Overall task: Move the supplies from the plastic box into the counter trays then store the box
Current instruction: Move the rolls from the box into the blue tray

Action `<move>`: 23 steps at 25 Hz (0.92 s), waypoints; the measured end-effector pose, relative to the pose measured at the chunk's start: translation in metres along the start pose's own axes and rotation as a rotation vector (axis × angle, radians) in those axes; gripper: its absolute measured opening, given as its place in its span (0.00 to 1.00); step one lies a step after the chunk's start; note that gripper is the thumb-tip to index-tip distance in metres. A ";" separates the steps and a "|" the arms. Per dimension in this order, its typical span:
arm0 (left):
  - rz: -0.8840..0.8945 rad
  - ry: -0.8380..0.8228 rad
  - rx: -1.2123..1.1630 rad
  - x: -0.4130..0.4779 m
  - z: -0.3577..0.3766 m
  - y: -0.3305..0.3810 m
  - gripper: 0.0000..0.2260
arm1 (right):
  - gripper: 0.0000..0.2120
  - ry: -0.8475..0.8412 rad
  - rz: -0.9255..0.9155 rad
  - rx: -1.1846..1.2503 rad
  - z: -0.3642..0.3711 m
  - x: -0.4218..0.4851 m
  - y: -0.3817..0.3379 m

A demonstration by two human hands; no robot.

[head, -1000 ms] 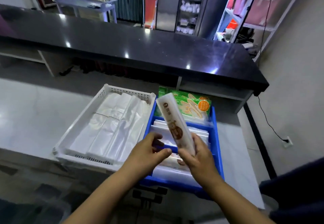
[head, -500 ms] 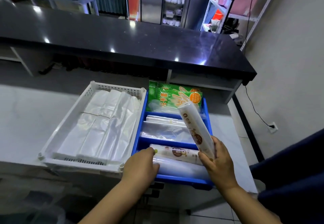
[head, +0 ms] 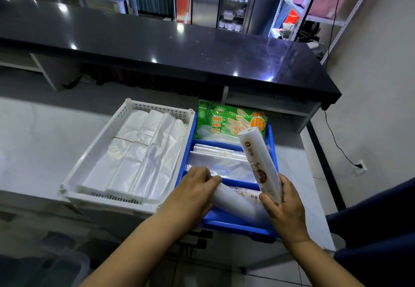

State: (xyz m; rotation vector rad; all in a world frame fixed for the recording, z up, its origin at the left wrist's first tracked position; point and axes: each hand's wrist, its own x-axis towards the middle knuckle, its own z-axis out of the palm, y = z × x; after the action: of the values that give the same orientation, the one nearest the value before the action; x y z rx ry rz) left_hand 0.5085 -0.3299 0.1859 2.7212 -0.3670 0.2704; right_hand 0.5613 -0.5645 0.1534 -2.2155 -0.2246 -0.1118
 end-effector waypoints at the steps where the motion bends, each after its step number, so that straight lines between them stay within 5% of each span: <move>1: 0.008 0.000 -0.031 0.001 -0.006 -0.002 0.23 | 0.28 -0.001 0.002 -0.001 0.000 0.000 0.000; 5: -0.145 -0.038 -0.505 0.000 -0.043 -0.020 0.20 | 0.28 -0.035 0.001 0.020 -0.002 0.000 0.000; 14: -0.499 0.715 -0.970 -0.028 -0.116 -0.094 0.09 | 0.27 -0.485 -0.207 -0.399 -0.031 0.019 0.001; 18: -0.554 0.742 -0.970 -0.034 -0.107 -0.094 0.12 | 0.27 -0.615 -0.381 -0.674 -0.019 0.019 -0.007; 23: -0.587 0.681 -1.011 -0.031 -0.094 -0.084 0.11 | 0.25 -0.599 -0.391 -0.673 -0.004 0.016 -0.008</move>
State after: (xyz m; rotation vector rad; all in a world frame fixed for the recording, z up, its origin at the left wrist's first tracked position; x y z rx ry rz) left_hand 0.4909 -0.2116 0.2354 1.5133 0.3972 0.6032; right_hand 0.5753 -0.5606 0.1645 -2.7903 -1.0846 0.3172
